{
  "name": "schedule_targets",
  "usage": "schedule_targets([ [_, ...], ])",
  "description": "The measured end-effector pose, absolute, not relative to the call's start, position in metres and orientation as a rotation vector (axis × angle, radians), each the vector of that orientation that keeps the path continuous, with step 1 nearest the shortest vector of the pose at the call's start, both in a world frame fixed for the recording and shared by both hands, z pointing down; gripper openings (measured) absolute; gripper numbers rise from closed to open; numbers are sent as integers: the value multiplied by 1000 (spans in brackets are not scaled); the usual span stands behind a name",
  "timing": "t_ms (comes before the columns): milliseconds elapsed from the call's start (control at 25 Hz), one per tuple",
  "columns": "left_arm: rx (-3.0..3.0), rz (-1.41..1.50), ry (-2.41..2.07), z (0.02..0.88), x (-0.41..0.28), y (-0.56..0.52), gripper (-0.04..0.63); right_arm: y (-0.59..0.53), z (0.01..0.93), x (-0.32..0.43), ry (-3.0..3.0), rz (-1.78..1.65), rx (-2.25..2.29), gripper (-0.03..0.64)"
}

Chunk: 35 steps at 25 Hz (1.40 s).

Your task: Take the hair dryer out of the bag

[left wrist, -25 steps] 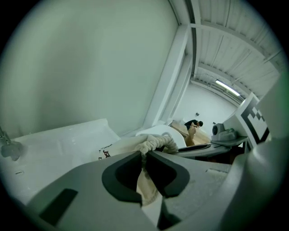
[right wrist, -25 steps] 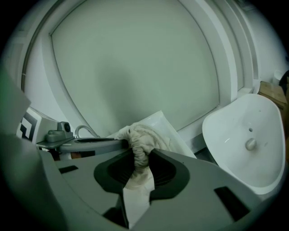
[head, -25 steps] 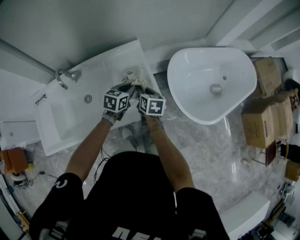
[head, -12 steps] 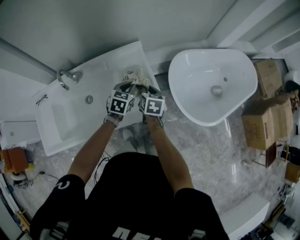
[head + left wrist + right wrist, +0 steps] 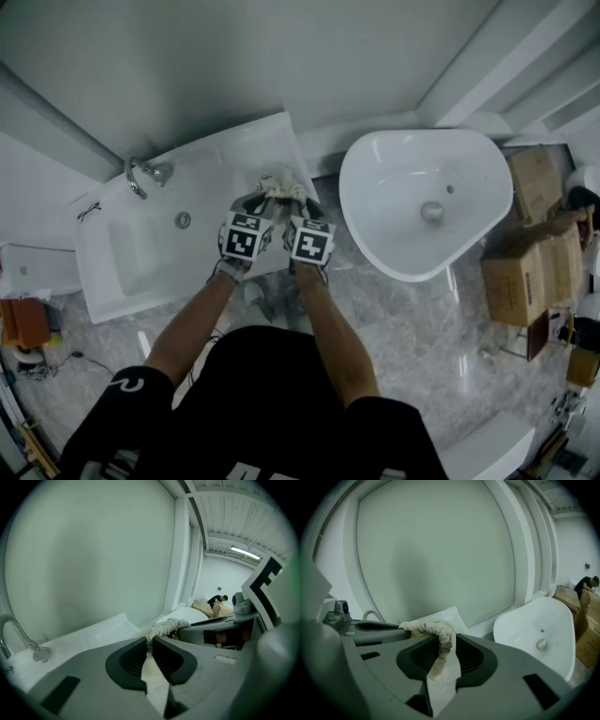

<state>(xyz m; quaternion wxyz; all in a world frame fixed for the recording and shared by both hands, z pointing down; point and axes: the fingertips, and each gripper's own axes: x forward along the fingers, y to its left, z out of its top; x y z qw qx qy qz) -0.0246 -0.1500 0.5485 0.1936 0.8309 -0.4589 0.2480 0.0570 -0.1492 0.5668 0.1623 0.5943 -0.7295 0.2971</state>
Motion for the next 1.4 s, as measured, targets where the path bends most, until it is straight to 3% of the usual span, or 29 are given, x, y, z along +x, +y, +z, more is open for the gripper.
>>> schedule_targets([
  [1000, 2205, 588, -1294, 544, -91, -135, 46, -131, 562, 95, -2079, 932, 1725, 100],
  [1400, 2180, 594, -1294, 545, -106, -128, 60, -126, 570, 126, -2058, 976, 1744, 137],
])
